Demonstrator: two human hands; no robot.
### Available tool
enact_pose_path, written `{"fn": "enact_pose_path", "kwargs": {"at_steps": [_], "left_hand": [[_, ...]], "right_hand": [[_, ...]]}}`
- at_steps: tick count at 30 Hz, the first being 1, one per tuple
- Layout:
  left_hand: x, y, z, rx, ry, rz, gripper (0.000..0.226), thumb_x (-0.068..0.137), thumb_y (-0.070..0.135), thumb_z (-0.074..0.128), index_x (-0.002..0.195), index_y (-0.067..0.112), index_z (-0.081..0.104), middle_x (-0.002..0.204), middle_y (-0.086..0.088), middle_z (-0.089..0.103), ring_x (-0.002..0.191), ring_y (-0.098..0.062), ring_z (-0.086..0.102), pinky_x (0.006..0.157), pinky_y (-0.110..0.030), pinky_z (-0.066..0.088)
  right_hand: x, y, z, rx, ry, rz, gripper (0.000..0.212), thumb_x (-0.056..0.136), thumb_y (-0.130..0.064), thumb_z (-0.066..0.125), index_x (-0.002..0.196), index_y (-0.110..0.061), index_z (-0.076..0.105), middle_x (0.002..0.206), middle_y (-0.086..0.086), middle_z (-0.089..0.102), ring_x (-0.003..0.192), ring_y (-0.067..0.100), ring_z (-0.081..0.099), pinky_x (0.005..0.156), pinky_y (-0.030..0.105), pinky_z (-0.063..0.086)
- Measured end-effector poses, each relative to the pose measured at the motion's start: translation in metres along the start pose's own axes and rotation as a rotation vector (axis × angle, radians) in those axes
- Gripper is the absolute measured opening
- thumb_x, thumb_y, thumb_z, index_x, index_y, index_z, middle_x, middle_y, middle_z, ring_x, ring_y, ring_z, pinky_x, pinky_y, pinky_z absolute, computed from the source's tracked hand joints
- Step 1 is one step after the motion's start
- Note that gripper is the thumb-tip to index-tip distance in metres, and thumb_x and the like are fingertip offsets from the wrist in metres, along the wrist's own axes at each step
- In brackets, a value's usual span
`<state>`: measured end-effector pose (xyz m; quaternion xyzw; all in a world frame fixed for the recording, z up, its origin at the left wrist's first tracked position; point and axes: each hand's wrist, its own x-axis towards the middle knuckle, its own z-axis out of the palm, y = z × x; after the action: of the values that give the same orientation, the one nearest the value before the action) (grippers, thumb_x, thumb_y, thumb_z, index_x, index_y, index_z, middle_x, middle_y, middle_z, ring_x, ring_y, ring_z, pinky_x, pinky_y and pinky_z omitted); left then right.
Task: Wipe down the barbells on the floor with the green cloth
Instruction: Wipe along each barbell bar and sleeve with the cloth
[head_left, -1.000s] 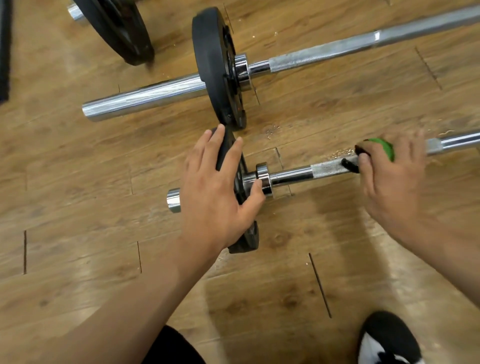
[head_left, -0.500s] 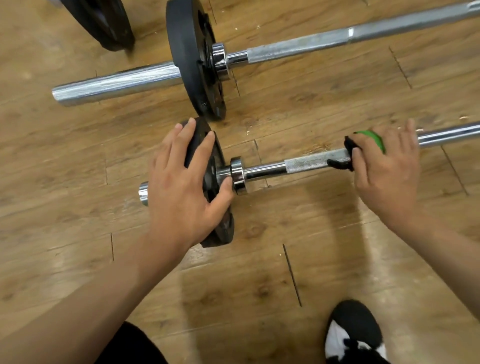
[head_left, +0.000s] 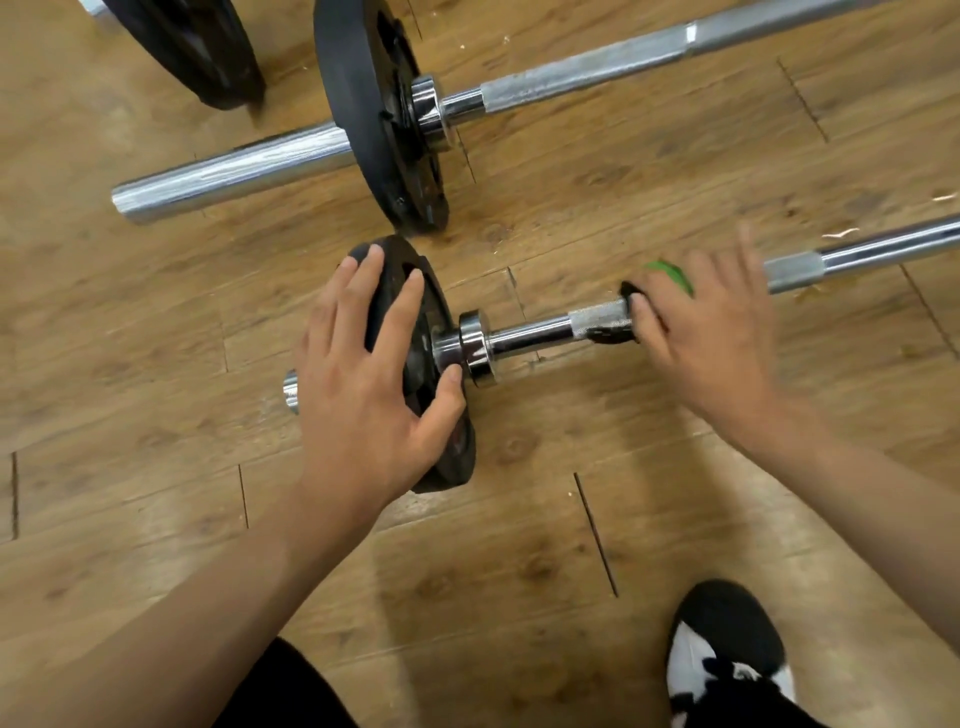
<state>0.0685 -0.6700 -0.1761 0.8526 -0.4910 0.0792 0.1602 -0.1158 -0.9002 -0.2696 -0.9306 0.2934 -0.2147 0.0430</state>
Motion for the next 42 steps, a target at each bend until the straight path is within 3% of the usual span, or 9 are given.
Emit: {"fn": "enact_pose_path", "kwargs": {"at_steps": [5,9,13,18,23,28,32,38,42], "left_hand": [[-0.003,0.007,0.0,-0.009,0.012,-0.018,0.068,0.094,0.044,0.058,0.149,0.005,0.055,0.161,-0.022,0.04,0.152,-0.041,0.033,0.125,-0.047,0.023],[-0.008,0.005,-0.009,0.041,-0.066,0.011,0.073,0.094,0.049,0.054,0.152,0.005,0.05,0.161,-0.024,0.037,0.152,-0.043,0.031,0.122,-0.051,0.026],[-0.007,-0.01,-0.026,0.157,-0.17,0.114,0.077,0.091,0.056,0.052,0.151,0.009,0.051,0.152,-0.025,0.045,0.136,-0.044,0.041,0.106,-0.05,0.032],[0.008,-0.02,-0.047,0.151,-0.22,0.138,0.071,0.091,0.057,0.051,0.139,0.005,0.059,0.126,-0.019,0.053,0.107,-0.04,0.048,0.091,-0.048,0.037],[-0.004,0.007,-0.029,0.151,-0.301,0.169,0.066,0.089,0.059,0.053,0.131,0.011,0.067,0.142,-0.019,0.056,0.137,-0.042,0.045,0.113,-0.056,0.034],[-0.003,0.008,-0.023,0.132,-0.294,0.184,0.066,0.091,0.059,0.05,0.128,0.008,0.07,0.145,-0.019,0.058,0.147,-0.042,0.04,0.113,-0.057,0.033],[0.028,-0.006,-0.021,0.083,-0.318,0.149,0.07,0.091,0.057,0.046,0.135,0.006,0.065,0.15,-0.021,0.051,0.139,-0.044,0.044,0.109,-0.056,0.035],[0.031,-0.003,-0.019,0.06,-0.069,0.163,0.056,0.092,0.043,0.059,0.125,-0.001,0.067,0.143,-0.027,0.053,0.129,-0.049,0.049,0.104,-0.057,0.039],[0.024,0.003,0.0,0.223,-0.092,0.166,0.063,0.093,0.055,0.056,0.13,0.005,0.069,0.149,-0.021,0.054,0.147,-0.042,0.04,0.121,-0.055,0.026]], "right_hand": [[-0.001,-0.035,-0.001,0.026,-0.002,0.254,0.023,0.103,-0.019,0.05,0.103,-0.003,0.067,0.106,0.019,0.06,0.106,0.038,0.053,0.126,0.057,0.019],[-0.002,-0.109,0.015,0.175,-0.097,0.0,0.021,0.101,-0.019,0.058,0.116,-0.008,0.068,0.111,0.013,0.064,0.115,0.033,0.056,0.128,0.053,0.016],[-0.001,-0.07,0.01,0.1,-0.1,-0.17,0.025,0.105,-0.03,0.053,0.118,-0.015,0.067,0.109,0.01,0.066,0.106,0.029,0.059,0.128,0.054,0.013],[-0.024,0.051,-0.021,-0.105,-0.008,0.102,0.035,0.109,-0.029,0.043,0.108,-0.008,0.07,0.109,0.019,0.063,0.1,0.039,0.055,0.126,0.061,0.014],[-0.034,0.023,-0.022,-0.072,0.033,0.374,0.028,0.106,-0.02,0.043,0.104,-0.002,0.064,0.112,0.024,0.058,0.109,0.042,0.05,0.121,0.064,0.02],[-0.039,-0.093,0.004,0.137,-0.061,0.056,0.022,0.104,-0.02,0.051,0.112,-0.007,0.066,0.111,0.015,0.063,0.113,0.036,0.057,0.127,0.055,0.019],[-0.021,-0.056,0.004,0.078,-0.074,-0.161,0.024,0.105,-0.031,0.053,0.121,-0.017,0.067,0.112,0.011,0.066,0.104,0.034,0.062,0.129,0.051,0.01],[-0.024,0.086,-0.022,-0.101,0.031,0.145,0.035,0.111,-0.032,0.041,0.121,-0.01,0.066,0.121,0.022,0.059,0.108,0.044,0.054,0.124,0.061,0.018],[0.0,0.041,-0.004,-0.103,0.083,0.436,0.028,0.106,-0.024,0.045,0.105,-0.004,0.064,0.114,0.025,0.059,0.111,0.043,0.052,0.12,0.062,0.023]]}}
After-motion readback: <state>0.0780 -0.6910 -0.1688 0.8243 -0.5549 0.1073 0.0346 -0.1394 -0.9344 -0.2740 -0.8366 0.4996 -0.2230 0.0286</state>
